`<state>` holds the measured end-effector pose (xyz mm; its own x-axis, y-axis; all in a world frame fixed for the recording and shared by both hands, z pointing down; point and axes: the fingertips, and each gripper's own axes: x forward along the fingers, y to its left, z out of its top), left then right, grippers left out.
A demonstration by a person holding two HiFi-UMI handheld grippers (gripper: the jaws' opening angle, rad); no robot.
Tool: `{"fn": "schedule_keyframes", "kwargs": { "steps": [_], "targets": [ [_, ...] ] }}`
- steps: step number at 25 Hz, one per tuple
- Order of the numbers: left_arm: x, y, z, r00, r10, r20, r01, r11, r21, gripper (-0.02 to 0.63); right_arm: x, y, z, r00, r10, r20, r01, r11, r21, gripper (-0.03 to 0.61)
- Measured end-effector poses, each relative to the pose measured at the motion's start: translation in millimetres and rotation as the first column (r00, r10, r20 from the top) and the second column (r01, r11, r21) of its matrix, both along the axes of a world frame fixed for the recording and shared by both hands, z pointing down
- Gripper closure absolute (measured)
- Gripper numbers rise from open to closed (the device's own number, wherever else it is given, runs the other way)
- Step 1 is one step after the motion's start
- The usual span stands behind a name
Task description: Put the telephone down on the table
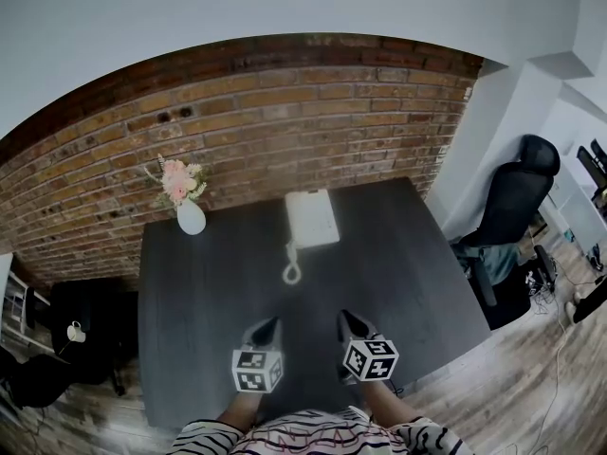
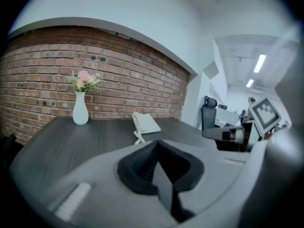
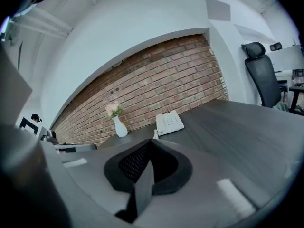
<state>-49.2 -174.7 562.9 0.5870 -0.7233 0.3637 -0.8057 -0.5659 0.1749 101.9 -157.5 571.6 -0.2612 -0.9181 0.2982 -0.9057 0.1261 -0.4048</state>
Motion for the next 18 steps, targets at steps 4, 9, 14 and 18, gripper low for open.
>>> {"fn": "schedule_keyframes", "kwargs": {
  "steps": [4, 9, 14, 18],
  "targets": [
    [-8.0, 18.7, -1.8, 1.000, 0.023, -0.004, -0.023, 1.000, 0.014, 0.612, -9.4, 20.3, 3.5, 1.000, 0.017, 0.009, -0.017, 1.000, -0.005, 0.578],
    [-19.5, 32.8, -4.1, 1.000, 0.029, 0.000, -0.029, 0.999, 0.025, 0.612, -18.6, 38.5, 4.7, 1.000, 0.018, -0.017, -0.018, 1.000, -0.004, 0.578],
    [-26.5, 45.1, -3.4, 0.999, 0.038, 0.001, -0.038, 0.999, 0.031, 0.612, -28.6, 53.2, 5.8, 0.999, 0.008, -0.034, -0.009, 1.000, -0.009, 0.578],
    [-30.2, 55.8, 0.6, 0.999, 0.046, 0.003, -0.046, 0.998, 0.033, 0.612, -33.1, 63.8, 6.9, 0.999, 0.013, -0.034, -0.013, 1.000, -0.007, 0.578]
  ]
}}
